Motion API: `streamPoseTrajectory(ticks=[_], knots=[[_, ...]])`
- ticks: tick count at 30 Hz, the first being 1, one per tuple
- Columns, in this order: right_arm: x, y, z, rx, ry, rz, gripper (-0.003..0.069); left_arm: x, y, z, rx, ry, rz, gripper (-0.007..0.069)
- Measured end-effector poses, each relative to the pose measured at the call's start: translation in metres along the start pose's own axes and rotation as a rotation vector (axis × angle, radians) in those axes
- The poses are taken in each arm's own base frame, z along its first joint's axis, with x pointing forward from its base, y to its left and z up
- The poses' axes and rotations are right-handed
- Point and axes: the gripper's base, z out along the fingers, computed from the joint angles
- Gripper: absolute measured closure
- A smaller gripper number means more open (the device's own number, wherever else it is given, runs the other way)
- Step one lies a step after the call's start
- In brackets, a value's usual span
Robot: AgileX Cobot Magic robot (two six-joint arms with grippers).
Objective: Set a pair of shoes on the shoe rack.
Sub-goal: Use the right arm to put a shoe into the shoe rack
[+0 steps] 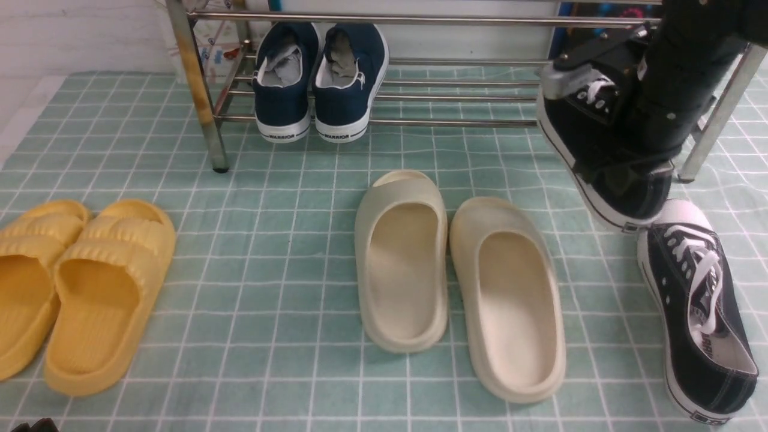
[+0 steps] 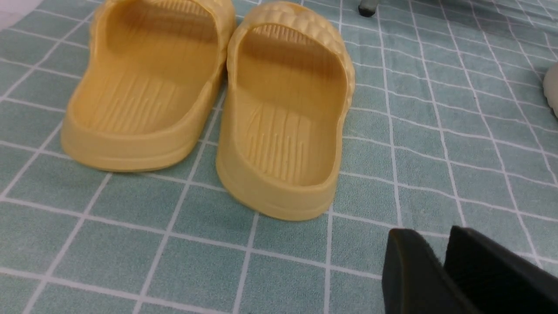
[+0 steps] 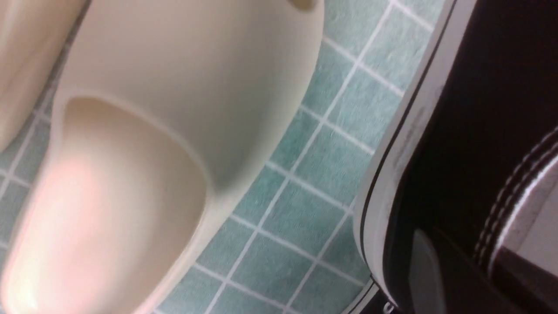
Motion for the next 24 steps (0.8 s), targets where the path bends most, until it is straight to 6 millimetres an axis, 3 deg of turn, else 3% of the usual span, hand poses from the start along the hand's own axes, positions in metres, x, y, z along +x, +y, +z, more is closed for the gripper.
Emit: streamPoseTrajectory(ticks=[12, 24], knots=[[-0.052, -0.01, 0.026, 0.015, -0.061, -0.018, 0.0639, 0.0, 0.0, 0.0, 0.0, 0.0, 0.0, 0.0466], [-0.077, -0.021, 0.055, 0.108, -0.133, -0.042, 0.0639, 0.0, 0.0, 0.0, 0.0, 0.0, 0.0, 0.0454]])
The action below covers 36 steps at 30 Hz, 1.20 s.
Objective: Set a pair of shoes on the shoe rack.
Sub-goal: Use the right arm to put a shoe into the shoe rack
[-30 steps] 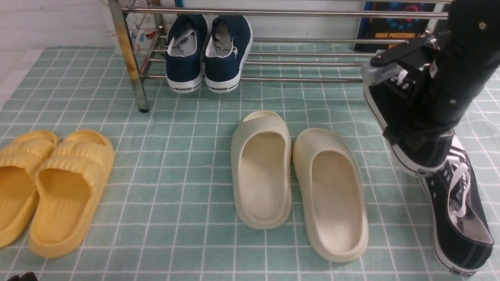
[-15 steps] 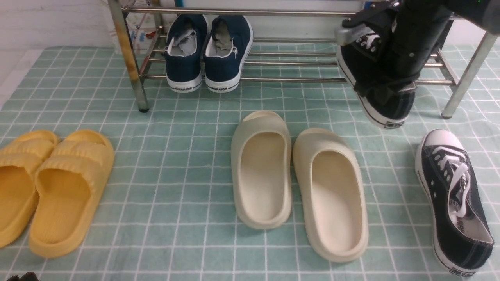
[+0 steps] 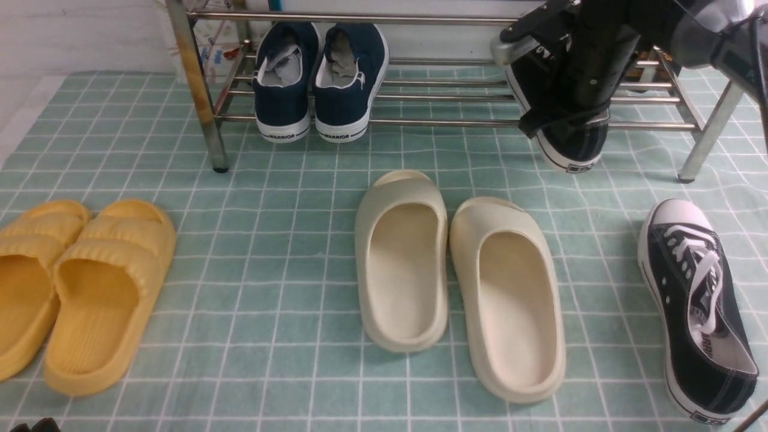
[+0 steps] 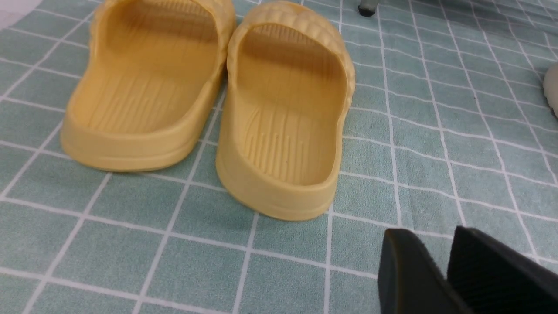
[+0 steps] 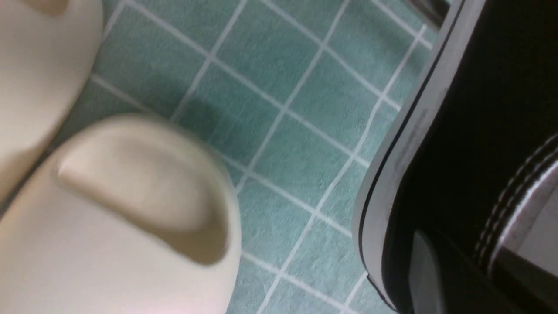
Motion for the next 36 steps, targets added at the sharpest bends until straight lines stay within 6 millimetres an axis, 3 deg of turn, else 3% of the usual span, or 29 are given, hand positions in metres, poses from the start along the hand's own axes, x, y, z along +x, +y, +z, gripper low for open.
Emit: streamPoseTrajectory(ticks=[15, 20, 22, 23, 26, 28, 30, 36], knots=[[-0.007, -0.001, 0.007, 0.013, -0.073, 0.035, 0.0634, 0.0, 0.0, 0.0, 0.0, 0.0, 0.0, 0.0438], [-0.007, -0.008, 0.008, 0.023, -0.092, 0.077, 0.0586, 0.0, 0.0, 0.0, 0.0, 0.0, 0.0, 0.0436], [-0.009, -0.012, 0.006, 0.033, -0.122, 0.089, 0.0502, 0.0, 0.0, 0.0, 0.0, 0.0, 0.0, 0.0433], [-0.009, -0.012, 0.006, 0.034, -0.123, 0.089, 0.0502, 0.0, 0.0, 0.0, 0.0, 0.0, 0.0, 0.0432], [-0.008, -0.013, -0.003, 0.035, -0.113, 0.093, 0.0367, 0.0, 0.0, 0.0, 0.0, 0.0, 0.0, 0.0428], [-0.006, -0.014, -0.01, 0.037, -0.099, 0.094, 0.0318, 0.0, 0.0, 0.0, 0.0, 0.0, 0.0, 0.0428], [-0.003, -0.016, -0.029, 0.044, -0.077, 0.096, 0.0253, 0.0, 0.0, 0.0, 0.0, 0.0, 0.0, 0.0425], [0.005, -0.022, -0.074, 0.057, -0.079, 0.105, 0.0249, 0.0, 0.0, 0.0, 0.0, 0.0, 0.0, 0.042]])
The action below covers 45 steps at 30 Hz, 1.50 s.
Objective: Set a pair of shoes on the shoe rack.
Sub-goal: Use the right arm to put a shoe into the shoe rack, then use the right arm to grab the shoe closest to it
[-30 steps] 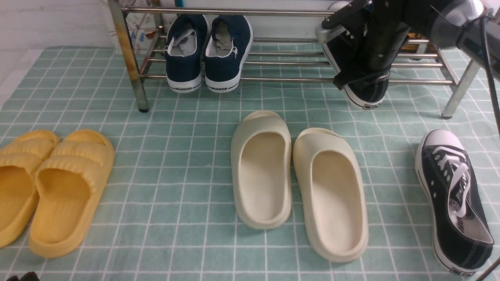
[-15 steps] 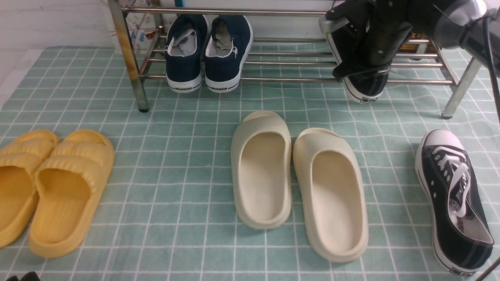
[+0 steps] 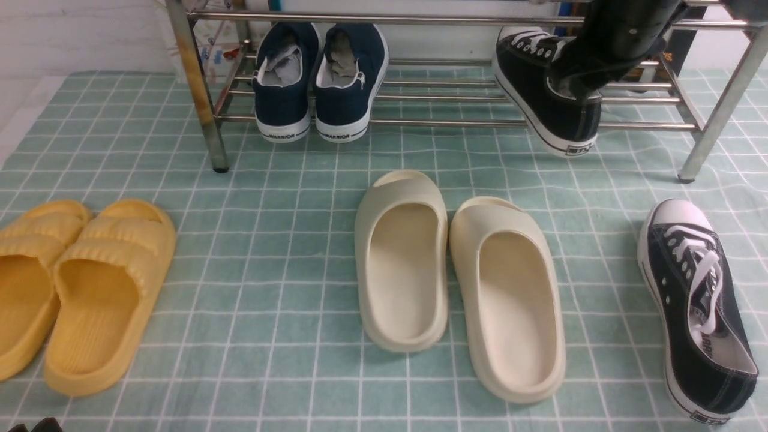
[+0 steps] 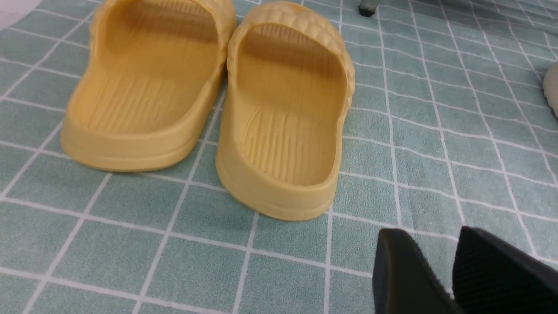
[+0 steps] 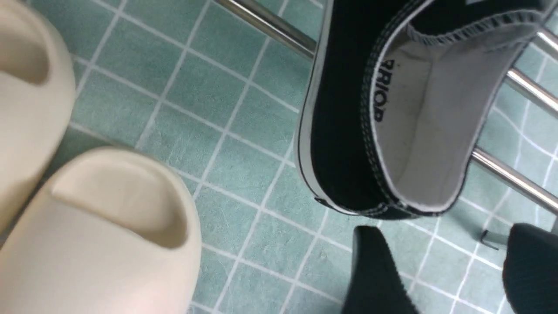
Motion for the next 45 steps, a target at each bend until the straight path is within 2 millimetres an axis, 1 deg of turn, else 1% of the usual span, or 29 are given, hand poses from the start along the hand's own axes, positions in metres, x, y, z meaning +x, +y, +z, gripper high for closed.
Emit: streamPoseTrajectory(ticks=[2, 3, 4, 7, 8, 10, 11, 12, 13, 15, 19, 22, 25, 27, 28, 31, 32, 33, 34, 35, 36, 37, 38, 39, 40, 42, 43, 44, 45], knots=[[0.002, -0.003, -0.007, 0.002, -0.004, 0.006, 0.0282, 0.0, 0.0, 0.0, 0.0, 0.0, 0.0, 0.0418], [0.005, -0.006, -0.009, 0.002, 0.004, 0.01, 0.0315, 0.0, 0.0, 0.0, 0.0, 0.0, 0.0, 0.0417], [0.005, -0.006, -0.009, 0.002, 0.004, 0.01, 0.0321, 0.0, 0.0, 0.0, 0.0, 0.0, 0.0, 0.0417], [0.018, -0.012, 0.003, -0.007, 0.067, 0.026, 0.0465, 0.0, 0.0, 0.0, 0.0, 0.0, 0.0, 0.0417], [0.02, -0.012, 0.005, -0.012, 0.076, 0.028, 0.0474, 0.0, 0.0, 0.0, 0.0, 0.0, 0.0, 0.0417], [0.033, -0.011, 0.022, -0.047, 0.144, 0.043, 0.0599, 0.0, 0.0, 0.0, 0.0, 0.0, 0.0, 0.0417], [0.038, -0.01, 0.029, -0.059, 0.171, 0.047, 0.063, 0.0, 0.0, 0.0, 0.0, 0.0, 0.0, 0.0417], [0.039, -0.009, 0.03, -0.061, 0.176, 0.046, 0.0642, 0.0, 0.0, 0.0, 0.0, 0.0, 0.0, 0.0417], [0.044, -0.007, 0.04, -0.068, 0.2, 0.044, 0.0659, 0.0, 0.0, 0.0, 0.0, 0.0, 0.0, 0.0416], [0.046, -0.004, 0.055, -0.072, 0.183, 0.043, 0.0662, 0.0, 0.0, 0.0, 0.0, 0.0, 0.0, 0.0414], [0.037, -0.004, 0.072, -0.056, 0.071, 0.056, 0.0662, 0.0, 0.0, 0.0, 0.0, 0.0, 0.0, 0.0408], [0.034, -0.006, 0.077, -0.046, 0.026, 0.126, 0.0657, 0.0, 0.0, 0.0, 0.0, 0.0, 0.0, 0.0407], [0.031, -0.01, 0.079, -0.03, -0.007, 0.164, 0.0642, 0.0, 0.0, 0.0, 0.0, 0.0, 0.0, 0.0407], [0.031, -0.013, 0.08, -0.025, -0.028, 0.186, 0.0583, 0.0, 0.0, 0.0, 0.0, 0.0, 0.0, 0.0407], [0.031, -0.013, 0.08, -0.025, -0.029, 0.187, 0.0568, 0.0, 0.0, 0.0, 0.0, 0.0, 0.0, 0.0407], [0.031, -0.013, 0.079, -0.025, -0.026, 0.195, 0.0395, 0.0, 0.0, 0.0, 0.0, 0.0, 0.0, 0.0407], [0.031, -0.013, 0.077, -0.027, -0.019, 0.195, 0.0352, 0.0, 0.0, 0.0, 0.0, 0.0, 0.0, 0.0407], [0.031, -0.013, 0.076, -0.026, -0.018, 0.195, 0.0331, 0.0, 0.0, 0.0, 0.0, 0.0, 0.0, 0.0407], [0.032, -0.014, 0.066, -0.028, 0.011, 0.197, 0.0265, 0.0, 0.0, 0.0, 0.0, 0.0, 0.0, 0.0407], [0.032, -0.016, 0.056, -0.027, 0.027, 0.2, 0.0224, 0.0, 0.0, 0.0, 0.0, 0.0, 0.0, 0.0407], [0.032, -0.016, 0.054, -0.028, 0.032, 0.2, 0.0209, 0.0, 0.0, 0.0, 0.0, 0.0, 0.0, 0.0407], [0.032, -0.017, 0.042, -0.028, 0.048, 0.202, 0.0178, 0.0, 0.0, 0.0, 0.0, 0.0, 0.0, 0.0407], [0.033, -0.019, 0.023, -0.029, 0.073, 0.2, 0.0144, 0.0, 0.0, 0.0, 0.0, 0.0, 0.0, 0.0407], [0.033, -0.02, 0.01, -0.029, 0.079, 0.198, 0.0132, 0.0, 0.0, 0.0, 0.0, 0.0, 0.0, 0.0407], [0.033, -0.021, 0.002, -0.028, 0.076, 0.199, 0.0123, 0.0, 0.0, 0.0, 0.0, 0.0, 0.0, 0.0407], [0.036, -0.022, -0.025, -0.032, 0.052, 0.205, 0.0114, 0.0, 0.0, 0.0, 0.0, 0.0, 0.0, 0.0407], [0.037, -0.022, -0.027, -0.032, 0.052, 0.206, 0.0114, 0.0, 0.0, 0.0, 0.0, 0.0, 0.0, 0.0407], [0.045, -0.02, -0.041, -0.048, 0.048, 0.212, 0.0114, 0.0, 0.0, 0.0, 0.0, 0.0, 0.0, 0.0406], [0.046, -0.02, -0.043, -0.05, 0.048, 0.213, 0.0114, 0.0, 0.0, 0.0, 0.0, 0.0, 0.0, 0.0405]])
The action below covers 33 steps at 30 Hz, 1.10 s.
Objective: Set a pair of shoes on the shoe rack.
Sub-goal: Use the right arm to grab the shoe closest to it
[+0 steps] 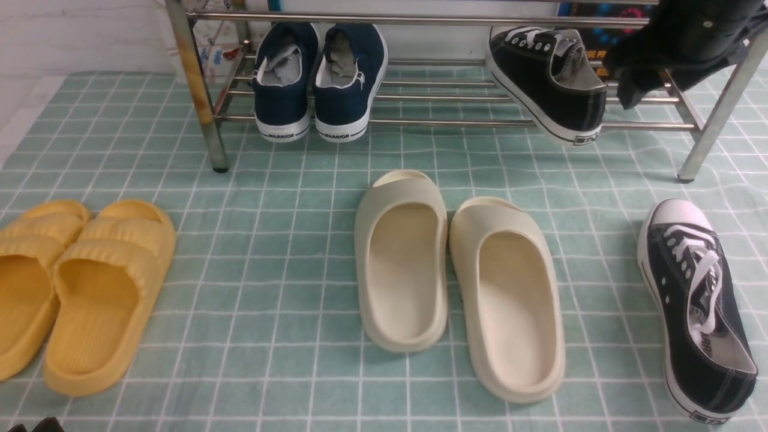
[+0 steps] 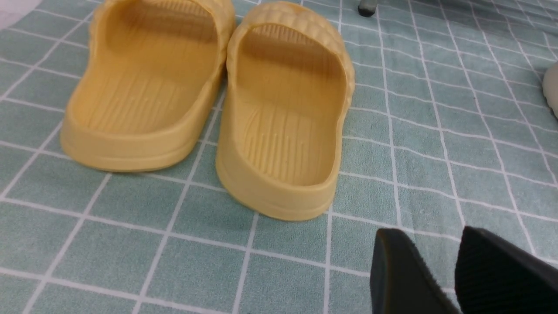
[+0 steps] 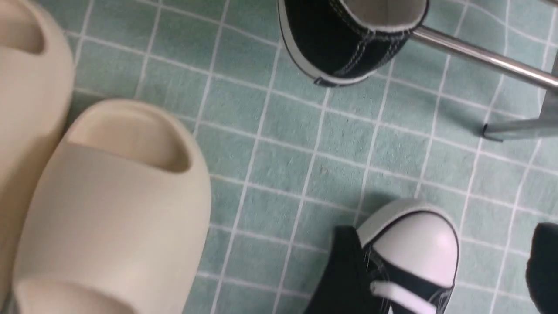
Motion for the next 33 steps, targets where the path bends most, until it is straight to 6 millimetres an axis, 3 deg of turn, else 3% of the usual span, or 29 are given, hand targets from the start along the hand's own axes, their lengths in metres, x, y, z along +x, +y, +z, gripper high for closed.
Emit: streamPoseTrajectory(ticks=[2, 5, 6, 8, 9, 10, 13, 18, 24, 28, 29, 30, 33], knots=[[0.025, 0.004, -0.014, -0.044, 0.041, 0.012, 0.0123, 0.0, 0.0, 0.0, 0.0, 0.0, 0.0, 0.0403], [0.054, 0.009, -0.019, -0.086, 0.102, 0.024, 0.0139, 0.0, 0.0, 0.0, 0.0, 0.0, 0.0, 0.0401], [0.078, 0.012, -0.018, -0.109, 0.157, 0.032, 0.0151, 0.0, 0.0, 0.0, 0.0, 0.0, 0.0, 0.04], [0.108, 0.015, -0.011, -0.128, 0.239, 0.038, 0.0167, 0.0, 0.0, 0.0, 0.0, 0.0, 0.0, 0.0399], [0.111, 0.015, -0.01, -0.129, 0.249, 0.039, 0.0169, 0.0, 0.0, 0.0, 0.0, 0.0, 0.0, 0.0399], [0.138, 0.017, 0.003, -0.131, 0.326, 0.049, 0.0181, 0.0, 0.0, 0.0, 0.0, 0.0, 0.0, 0.0398], [0.16, 0.02, 0.021, -0.126, 0.365, 0.071, 0.0192, 0.0, 0.0, 0.0, 0.0, 0.0, 0.0, 0.0396], [0.186, 0.022, 0.053, -0.113, 0.309, 0.097, 0.0204, 0.0, 0.0, 0.0, 0.0, 0.0, 0.0, 0.0391], [0.2, 0.023, 0.065, -0.109, 0.295, 0.104, 0.0286, 0.0, 0.0, 0.0, 0.0, 0.0, 0.0, 0.0389], [0.202, 0.023, 0.066, -0.102, 0.307, 0.095, 0.0511, 0.0, 0.0, 0.0, 0.0, 0.0, 0.0, 0.0387], [0.202, 0.023, 0.066, -0.102, 0.307, 0.095, 0.0523, 0.0, 0.0, 0.0, 0.0, 0.0, 0.0, 0.0387], [0.202, 0.023, 0.066, -0.102, 0.308, 0.094, 0.0601, 0.0, 0.0, 0.0, 0.0, 0.0, 0.0, 0.0387], [0.203, 0.022, 0.065, -0.096, 0.317, 0.085, 0.0643, 0.0, 0.0, 0.0, 0.0, 0.0, 0.0, 0.0387]])
